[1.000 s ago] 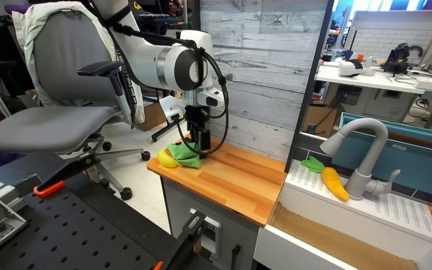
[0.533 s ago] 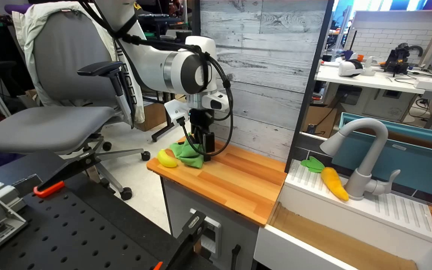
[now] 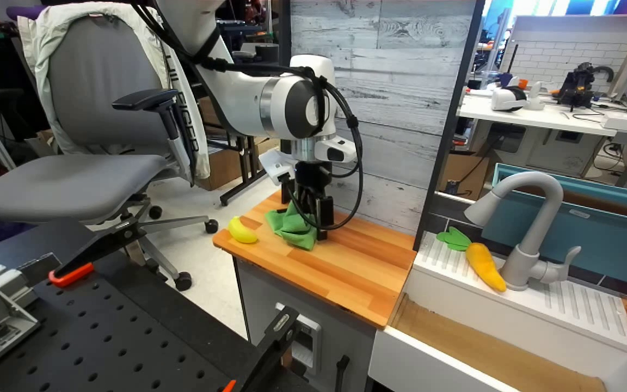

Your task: Move the towel to the left

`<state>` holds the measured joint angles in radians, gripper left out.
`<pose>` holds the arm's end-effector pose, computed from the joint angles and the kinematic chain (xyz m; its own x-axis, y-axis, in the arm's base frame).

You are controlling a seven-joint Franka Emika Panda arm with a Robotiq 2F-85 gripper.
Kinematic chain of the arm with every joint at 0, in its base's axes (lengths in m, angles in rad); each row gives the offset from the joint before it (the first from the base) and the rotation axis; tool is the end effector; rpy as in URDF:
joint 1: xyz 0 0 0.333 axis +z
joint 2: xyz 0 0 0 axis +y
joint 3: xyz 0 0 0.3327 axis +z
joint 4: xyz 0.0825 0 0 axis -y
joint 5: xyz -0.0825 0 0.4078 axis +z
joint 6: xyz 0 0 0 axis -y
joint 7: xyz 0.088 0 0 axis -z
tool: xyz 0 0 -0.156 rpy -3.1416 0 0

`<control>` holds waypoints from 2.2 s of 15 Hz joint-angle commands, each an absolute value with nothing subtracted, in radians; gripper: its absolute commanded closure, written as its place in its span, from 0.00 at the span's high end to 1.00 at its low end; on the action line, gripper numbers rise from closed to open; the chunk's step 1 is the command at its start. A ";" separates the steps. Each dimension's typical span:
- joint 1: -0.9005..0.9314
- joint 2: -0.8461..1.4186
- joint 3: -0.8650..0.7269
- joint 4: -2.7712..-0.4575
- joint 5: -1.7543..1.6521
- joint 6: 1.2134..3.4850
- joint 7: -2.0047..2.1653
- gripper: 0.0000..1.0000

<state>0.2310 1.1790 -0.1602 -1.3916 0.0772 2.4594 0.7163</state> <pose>0.7007 0.0609 -0.0722 0.8153 -0.5790 -0.0044 -0.5725 -0.8072 0.1437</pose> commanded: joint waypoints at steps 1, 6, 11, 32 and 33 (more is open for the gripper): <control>0.195 1.207 -0.176 -1.363 0.060 2.455 0.705 1.00; 0.129 1.215 -0.195 -1.374 0.060 2.476 0.660 1.00; 0.047 1.240 -0.212 -1.362 0.072 2.485 0.613 1.00; -0.011 0.899 -0.188 -1.664 0.107 2.606 0.448 1.00; -0.010 0.906 -0.188 -1.660 0.107 2.606 0.448 1.00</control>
